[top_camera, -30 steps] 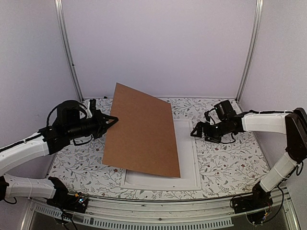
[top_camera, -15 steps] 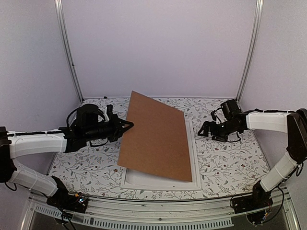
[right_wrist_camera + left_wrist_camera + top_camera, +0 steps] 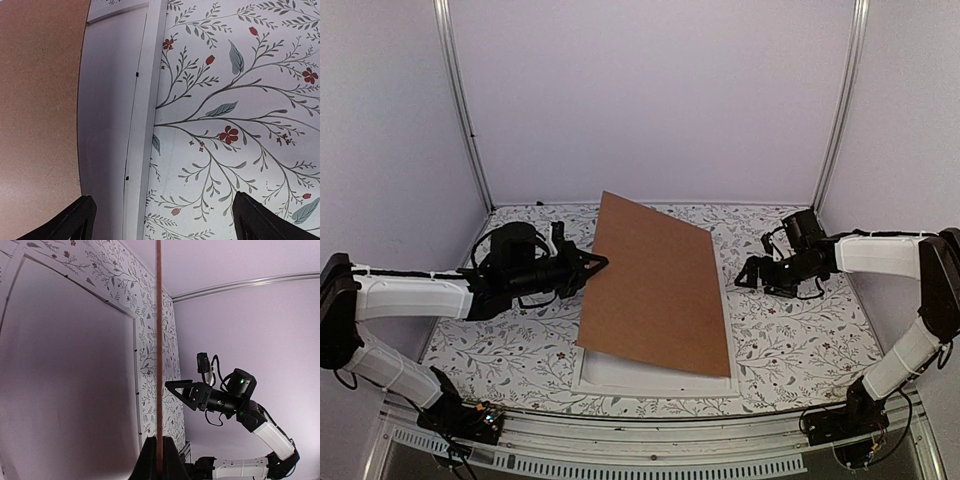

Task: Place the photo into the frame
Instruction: Place the backboard with the photo.

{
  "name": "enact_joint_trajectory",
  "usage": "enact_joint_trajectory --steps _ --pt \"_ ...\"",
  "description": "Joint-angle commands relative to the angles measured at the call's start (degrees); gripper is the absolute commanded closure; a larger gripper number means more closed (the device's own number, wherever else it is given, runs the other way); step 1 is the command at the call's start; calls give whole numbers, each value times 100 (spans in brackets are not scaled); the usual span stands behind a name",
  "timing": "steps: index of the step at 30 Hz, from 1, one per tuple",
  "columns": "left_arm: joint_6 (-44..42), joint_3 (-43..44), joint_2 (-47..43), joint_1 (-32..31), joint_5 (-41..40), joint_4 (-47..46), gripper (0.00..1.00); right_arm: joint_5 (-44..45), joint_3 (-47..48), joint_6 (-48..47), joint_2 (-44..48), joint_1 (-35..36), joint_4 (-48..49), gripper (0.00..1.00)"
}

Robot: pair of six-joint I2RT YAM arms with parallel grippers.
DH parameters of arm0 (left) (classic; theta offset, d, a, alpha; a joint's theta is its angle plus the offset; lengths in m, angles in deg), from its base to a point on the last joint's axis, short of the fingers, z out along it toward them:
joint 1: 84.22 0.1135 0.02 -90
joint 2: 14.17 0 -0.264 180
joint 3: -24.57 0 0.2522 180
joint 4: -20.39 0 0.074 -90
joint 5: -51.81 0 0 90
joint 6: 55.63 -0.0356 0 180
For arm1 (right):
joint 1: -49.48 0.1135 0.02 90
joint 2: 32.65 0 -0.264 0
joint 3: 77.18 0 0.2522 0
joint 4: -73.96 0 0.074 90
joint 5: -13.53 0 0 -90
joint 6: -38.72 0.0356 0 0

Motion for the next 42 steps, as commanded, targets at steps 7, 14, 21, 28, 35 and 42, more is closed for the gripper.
enact_joint_trajectory --steps 7,14,21,28,35,42 --pt "27 -75 164 -104 -160 -810 100 4 -167 -49 295 -28 156 1" --pt "37 0 398 -104 3 -861 100 -24 -221 -57 269 -26 202 1" --pt "10 66 507 -104 84 -871 100 -63 -283 -40 216 -28 265 1" --pt "69 76 632 -104 190 -915 100 -46 -293 -47 207 -28 267 1" --pt "63 94 675 -108 192 -930 100 -74 -306 -42 163 -28 288 2" --pt "81 102 762 -117 247 -1032 100 -70 -328 -49 180 -28 283 2"
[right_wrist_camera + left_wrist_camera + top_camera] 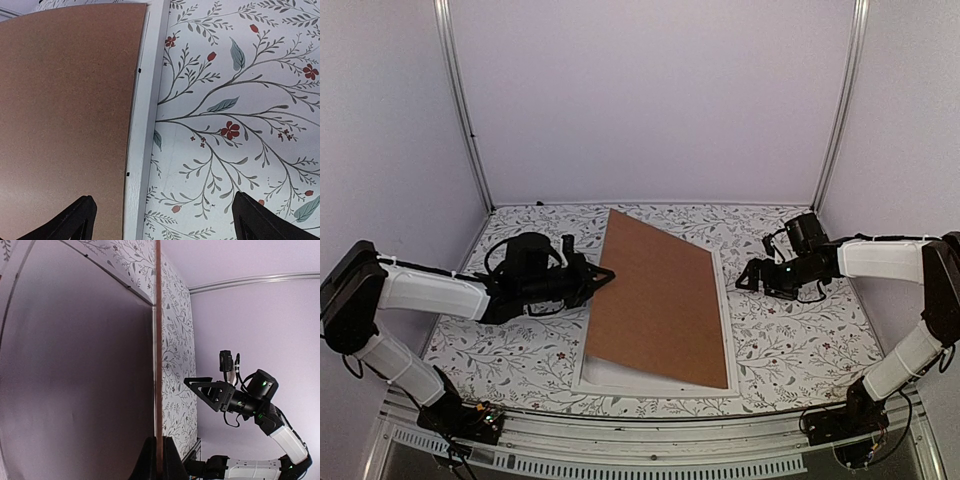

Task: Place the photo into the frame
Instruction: Place the backboard with the photo.

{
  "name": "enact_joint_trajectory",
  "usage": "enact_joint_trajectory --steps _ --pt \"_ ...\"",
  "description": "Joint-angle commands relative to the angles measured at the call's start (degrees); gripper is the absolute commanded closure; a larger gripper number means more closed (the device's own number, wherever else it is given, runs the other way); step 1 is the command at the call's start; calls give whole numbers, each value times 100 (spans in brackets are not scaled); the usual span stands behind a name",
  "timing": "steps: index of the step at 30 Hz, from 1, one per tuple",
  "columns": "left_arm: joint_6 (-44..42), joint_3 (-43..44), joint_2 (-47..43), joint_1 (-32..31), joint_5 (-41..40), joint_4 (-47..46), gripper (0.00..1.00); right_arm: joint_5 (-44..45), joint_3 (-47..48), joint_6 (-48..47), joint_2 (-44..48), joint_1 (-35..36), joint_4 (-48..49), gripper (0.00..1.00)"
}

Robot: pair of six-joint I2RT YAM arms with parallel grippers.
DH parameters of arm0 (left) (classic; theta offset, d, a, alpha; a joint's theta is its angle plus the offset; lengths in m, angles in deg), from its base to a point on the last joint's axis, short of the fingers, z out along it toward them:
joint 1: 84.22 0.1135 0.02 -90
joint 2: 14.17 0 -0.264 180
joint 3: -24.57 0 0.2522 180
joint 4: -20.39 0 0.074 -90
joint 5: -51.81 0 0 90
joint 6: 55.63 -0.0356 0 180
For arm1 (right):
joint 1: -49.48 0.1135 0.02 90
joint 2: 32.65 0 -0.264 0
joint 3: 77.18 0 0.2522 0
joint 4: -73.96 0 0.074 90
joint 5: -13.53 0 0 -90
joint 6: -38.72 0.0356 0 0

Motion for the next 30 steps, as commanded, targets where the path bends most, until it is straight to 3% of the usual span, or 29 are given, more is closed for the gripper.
enact_joint_trajectory --steps 1,23,30 --pt "61 192 40 -76 163 -649 100 -26 -63 -49 14 -28 91 2" --pt "53 183 363 -153 206 -621 100 -78 -81 -52 -51 -26 135 2" --pt "-108 231 367 -202 169 -84 77 -118 -89 -44 -81 -28 162 2"
